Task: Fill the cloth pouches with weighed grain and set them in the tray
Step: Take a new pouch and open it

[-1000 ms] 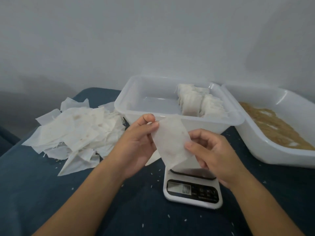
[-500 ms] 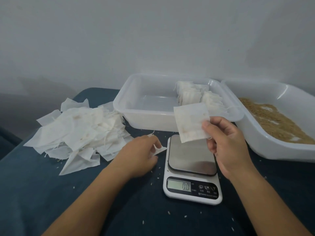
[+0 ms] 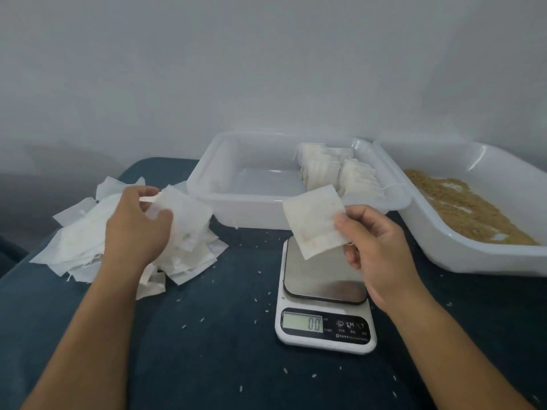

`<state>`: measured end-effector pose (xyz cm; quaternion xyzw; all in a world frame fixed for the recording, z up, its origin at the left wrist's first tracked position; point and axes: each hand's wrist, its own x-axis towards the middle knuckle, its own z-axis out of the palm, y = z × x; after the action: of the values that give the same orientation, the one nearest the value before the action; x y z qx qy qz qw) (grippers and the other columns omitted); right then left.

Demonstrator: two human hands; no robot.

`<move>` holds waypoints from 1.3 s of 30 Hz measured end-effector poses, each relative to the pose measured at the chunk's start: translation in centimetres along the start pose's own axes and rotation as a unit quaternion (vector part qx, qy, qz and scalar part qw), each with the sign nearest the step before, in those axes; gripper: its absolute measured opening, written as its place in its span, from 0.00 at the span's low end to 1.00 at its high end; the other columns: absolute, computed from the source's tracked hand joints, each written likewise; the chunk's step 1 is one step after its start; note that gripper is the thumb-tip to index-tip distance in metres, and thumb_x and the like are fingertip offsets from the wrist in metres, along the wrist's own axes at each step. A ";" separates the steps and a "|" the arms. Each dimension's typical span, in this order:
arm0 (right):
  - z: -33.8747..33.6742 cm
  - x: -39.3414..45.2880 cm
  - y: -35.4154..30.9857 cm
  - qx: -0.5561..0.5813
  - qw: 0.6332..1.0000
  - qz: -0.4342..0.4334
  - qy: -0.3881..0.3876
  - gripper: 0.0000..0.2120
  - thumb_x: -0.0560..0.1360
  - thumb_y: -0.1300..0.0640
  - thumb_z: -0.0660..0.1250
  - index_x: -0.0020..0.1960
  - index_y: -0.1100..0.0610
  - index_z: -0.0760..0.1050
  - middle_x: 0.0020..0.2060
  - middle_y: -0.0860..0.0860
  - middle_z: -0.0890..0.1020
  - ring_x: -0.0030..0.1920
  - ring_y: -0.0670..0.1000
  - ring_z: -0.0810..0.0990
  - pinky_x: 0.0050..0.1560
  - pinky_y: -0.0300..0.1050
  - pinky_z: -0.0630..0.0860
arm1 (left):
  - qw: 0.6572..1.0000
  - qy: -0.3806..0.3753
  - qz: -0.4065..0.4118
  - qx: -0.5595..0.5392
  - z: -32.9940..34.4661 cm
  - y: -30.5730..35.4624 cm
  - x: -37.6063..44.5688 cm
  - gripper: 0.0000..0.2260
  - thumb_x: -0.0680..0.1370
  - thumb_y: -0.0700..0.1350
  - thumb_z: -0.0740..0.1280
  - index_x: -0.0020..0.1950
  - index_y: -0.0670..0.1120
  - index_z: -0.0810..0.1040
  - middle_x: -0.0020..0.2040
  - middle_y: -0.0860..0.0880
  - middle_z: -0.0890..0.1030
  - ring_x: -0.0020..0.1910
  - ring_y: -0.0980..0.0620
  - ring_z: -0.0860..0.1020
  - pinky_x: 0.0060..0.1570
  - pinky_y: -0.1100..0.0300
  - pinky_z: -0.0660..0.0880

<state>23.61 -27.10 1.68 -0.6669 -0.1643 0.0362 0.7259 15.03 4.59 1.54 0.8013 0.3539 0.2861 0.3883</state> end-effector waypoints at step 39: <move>1.4 -1.4 0.1 -0.101 0.989 -0.030 -0.108 0.05 0.80 0.60 0.70 0.49 0.61 0.82 0.34 0.46 0.84 0.27 0.45 0.74 0.30 0.35 0.73 | 0.800 -0.422 -0.090 -0.418 6.7 6.1 -11.1 0.05 0.75 0.52 0.72 0.42 0.56 0.88 0.39 0.55 0.82 0.32 0.59 0.76 0.32 0.68 0.75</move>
<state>21.92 -26.10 1.37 -0.7238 -0.2642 0.0692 0.6337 15.54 -9.76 0.93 0.5673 0.0716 0.0036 0.8204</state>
